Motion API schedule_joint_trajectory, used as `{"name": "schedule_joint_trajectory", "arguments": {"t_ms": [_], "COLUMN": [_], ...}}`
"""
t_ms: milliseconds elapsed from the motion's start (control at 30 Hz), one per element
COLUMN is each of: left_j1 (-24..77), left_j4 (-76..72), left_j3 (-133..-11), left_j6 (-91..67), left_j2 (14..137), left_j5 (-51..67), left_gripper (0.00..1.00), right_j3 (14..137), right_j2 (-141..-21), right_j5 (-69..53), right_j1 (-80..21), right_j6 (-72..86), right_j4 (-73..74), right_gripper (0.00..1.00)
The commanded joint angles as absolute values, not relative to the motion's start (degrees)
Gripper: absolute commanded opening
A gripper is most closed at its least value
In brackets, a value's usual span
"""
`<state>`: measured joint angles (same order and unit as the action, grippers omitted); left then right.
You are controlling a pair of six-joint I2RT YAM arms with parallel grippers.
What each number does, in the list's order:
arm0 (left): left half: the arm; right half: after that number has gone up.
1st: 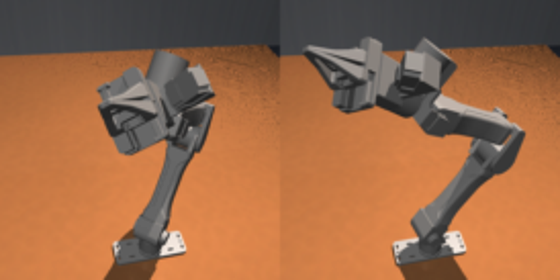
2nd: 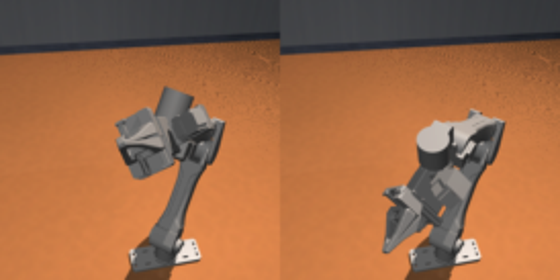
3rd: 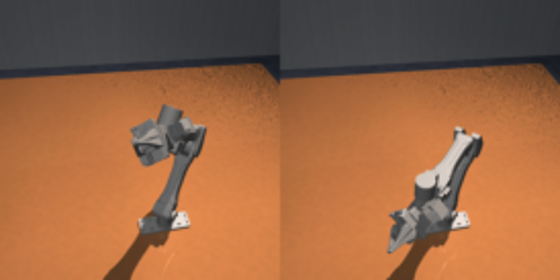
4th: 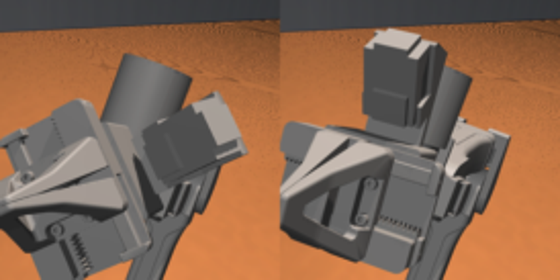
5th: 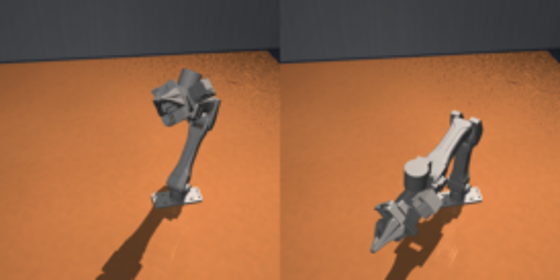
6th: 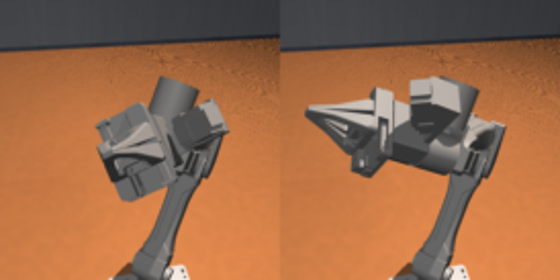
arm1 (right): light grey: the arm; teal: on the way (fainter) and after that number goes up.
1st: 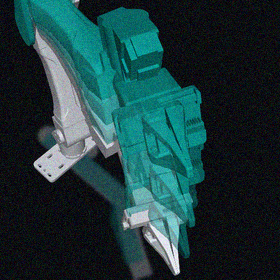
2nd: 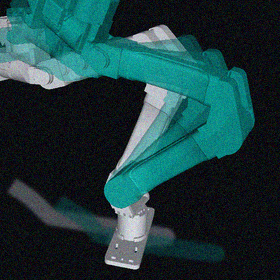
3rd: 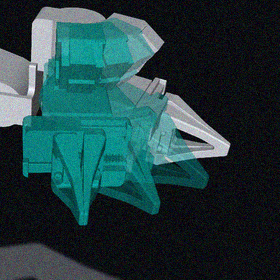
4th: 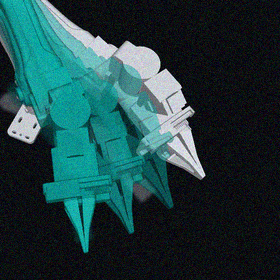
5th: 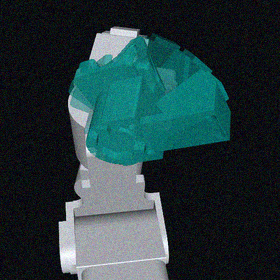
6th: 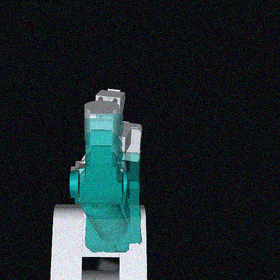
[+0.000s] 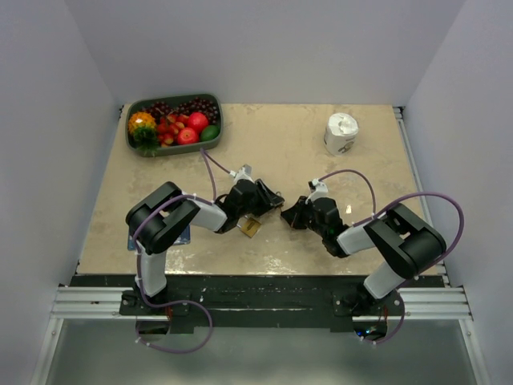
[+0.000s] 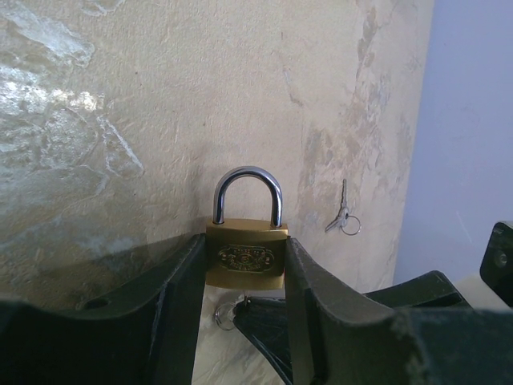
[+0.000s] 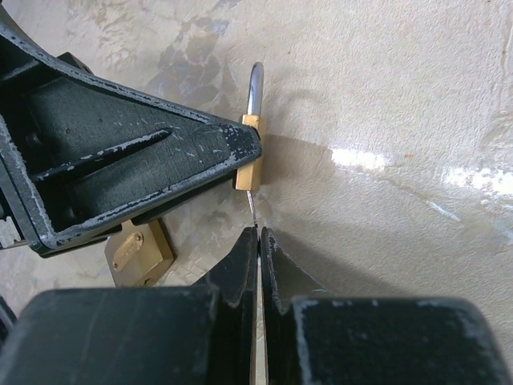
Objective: Unlock with the key
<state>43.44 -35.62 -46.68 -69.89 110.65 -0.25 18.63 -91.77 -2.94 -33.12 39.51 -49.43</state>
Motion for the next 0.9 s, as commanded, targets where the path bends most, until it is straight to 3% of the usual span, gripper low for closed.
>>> {"name": "schedule_joint_trajectory", "arguments": {"t_ms": [0, 867], "left_j1": [43.42, 43.95], "left_j4": [-36.12, -43.07], "left_j3": [-44.3, -39.64], "left_j6": [-68.64, -68.55], "left_j2": [111.01, 111.89], "left_j5": [-0.62, -0.26], "left_gripper": [0.0, 0.0], "right_j3": [19.34, 22.24], "right_j2": [-91.93, -94.3], "right_j5": [0.79, 2.29], "right_j1": [-33.22, -33.05], "right_j6": [39.9, 42.27], "right_j4": [-51.85, -57.83], "right_gripper": [0.0, 0.0]}}
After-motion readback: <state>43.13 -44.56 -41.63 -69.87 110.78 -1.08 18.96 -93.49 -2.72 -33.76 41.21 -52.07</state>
